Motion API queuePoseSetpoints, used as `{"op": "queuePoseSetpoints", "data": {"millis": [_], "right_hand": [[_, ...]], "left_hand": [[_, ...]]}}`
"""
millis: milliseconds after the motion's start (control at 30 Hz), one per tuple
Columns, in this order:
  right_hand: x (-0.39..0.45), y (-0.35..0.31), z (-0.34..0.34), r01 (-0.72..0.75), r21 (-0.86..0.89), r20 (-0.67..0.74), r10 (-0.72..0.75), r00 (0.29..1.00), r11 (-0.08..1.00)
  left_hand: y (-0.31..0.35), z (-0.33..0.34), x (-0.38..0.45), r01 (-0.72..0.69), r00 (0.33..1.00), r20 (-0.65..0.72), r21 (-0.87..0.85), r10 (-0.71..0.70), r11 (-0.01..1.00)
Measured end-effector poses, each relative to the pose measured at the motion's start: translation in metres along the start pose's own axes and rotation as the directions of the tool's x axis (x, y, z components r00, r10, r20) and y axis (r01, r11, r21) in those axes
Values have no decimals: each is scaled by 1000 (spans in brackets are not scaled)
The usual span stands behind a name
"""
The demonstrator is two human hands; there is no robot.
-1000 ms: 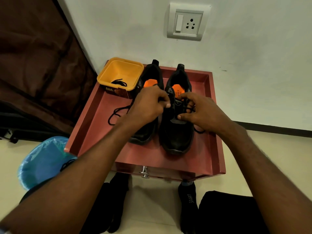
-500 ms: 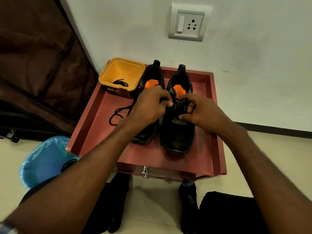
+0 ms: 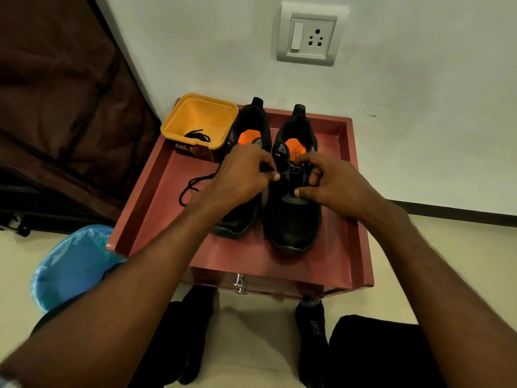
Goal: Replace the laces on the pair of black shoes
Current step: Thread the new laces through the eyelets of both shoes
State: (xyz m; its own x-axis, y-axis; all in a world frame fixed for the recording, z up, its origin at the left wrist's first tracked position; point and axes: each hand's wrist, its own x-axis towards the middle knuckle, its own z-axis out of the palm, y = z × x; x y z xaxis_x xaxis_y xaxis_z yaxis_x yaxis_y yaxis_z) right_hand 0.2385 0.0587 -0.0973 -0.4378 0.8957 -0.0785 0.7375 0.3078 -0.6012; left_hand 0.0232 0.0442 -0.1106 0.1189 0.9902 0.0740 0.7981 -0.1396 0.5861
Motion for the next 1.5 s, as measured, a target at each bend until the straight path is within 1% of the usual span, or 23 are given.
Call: {"op": "queuePoseSetpoints", "data": {"millis": [67, 133, 200, 267, 333, 467, 600, 700, 800, 833, 900, 1000, 1100, 1167, 1200, 1233, 1267, 1300, 1333, 1367, 1400, 1433, 1500], "right_hand": [[-1, 1, 0, 2, -2, 4, -2, 1000, 1000], [0, 2, 0, 3, -3, 4, -3, 1000, 1000], [1, 3, 0, 2, -11, 0, -2, 1000, 1000], [1, 2, 0, -3, -20, -1, 3, 1000, 1000], [0, -1, 0, 17, 0, -27, -17, 999, 1000], [2, -15, 10, 152, 4, -112, -151, 982, 988], [1, -30, 30, 215, -225, -24, -226, 974, 950], [-1, -35, 33, 109, -273, -50, -127, 991, 956], [-1, -37, 28, -9, -291, -118, -27, 993, 957], [-2, -38, 24, -35, -243, -133, 3, 991, 970], [-5, -39, 15, -84, -30, -127, 80, 989, 996], [-13, -40, 0, -151, 241, -98, 179, 979, 959], [-18, -39, -3, -244, 430, -61, 297, 953, 869], [-21, -41, -3, -334, 595, 27, 398, 917, 731], [-22, -41, -4, -363, 684, 85, 425, 901, 633], [-22, -41, -6, -373, 753, 134, 429, 893, 542], [-22, -42, -10, -369, 804, 175, 407, 897, 467], [-23, -42, -15, -355, 847, 210, 364, 907, 396], [-24, -43, -20, -335, 885, 234, 311, 921, 324], [-25, -44, -26, -305, 914, 241, 247, 939, 268], [-28, -45, -33, -265, 931, 223, 184, 957, 250], [-29, -45, -39, -220, 934, 189, 135, 973, 280], [-31, -43, -48, -132, 902, 96, 106, 990, 411]], "left_hand": [[1, -2, 2, 27, 997, -67, -110, -35, 994], [2, -4, 6, 75, 980, -161, -260, -120, 963], [5, -3, 7, 119, 969, -166, -330, -181, 936], [5, 1, 7, 138, 973, -138, -305, -188, 942], [1, 2, 7, 122, 976, -149, -229, -159, 966], [-7, -7, 6, 38, 972, -226, -114, -63, 993], [-9, -11, 2, 38, 968, -245, -60, -52, 997], [-11, -15, 0, 89, 962, -256, -35, -95, 995], [-13, -22, -4, 103, 966, -238, 19, -95, 995], [-14, -24, -5, 103, 968, -232, 39, -92, 994], [-14, -29, -7, 125, 969, -227, 101, -100, 987], [-10, -36, -9, 226, 958, -222, 204, -180, 953], [-2, -38, -11, 295, 943, -247, 301, -224, 907], [5, -35, -10, 287, 940, -273, 303, -205, 909], [9, -33, -9, 257, 941, -285, 248, -183, 934], [15, -32, -8, 205, 945, -286, 140, -158, 969], [21, -31, -6, 135, 952, -274, -29, -137, 990], [27, -29, -5, 68, 962, -242, -232, -125, 970], [36, -29, -6, 33, 977, -181, -406, -116, 913], [44, -28, -7, 22, 989, -112, -525, -95, 851], [52, -28, -8, 26, 997, -45, -600, -67, 800], [57, -27, -9, 39, 999, 16, -645, -37, 763], [66, -25, -11, 69, 993, 113, -678, 12, 732]]}}
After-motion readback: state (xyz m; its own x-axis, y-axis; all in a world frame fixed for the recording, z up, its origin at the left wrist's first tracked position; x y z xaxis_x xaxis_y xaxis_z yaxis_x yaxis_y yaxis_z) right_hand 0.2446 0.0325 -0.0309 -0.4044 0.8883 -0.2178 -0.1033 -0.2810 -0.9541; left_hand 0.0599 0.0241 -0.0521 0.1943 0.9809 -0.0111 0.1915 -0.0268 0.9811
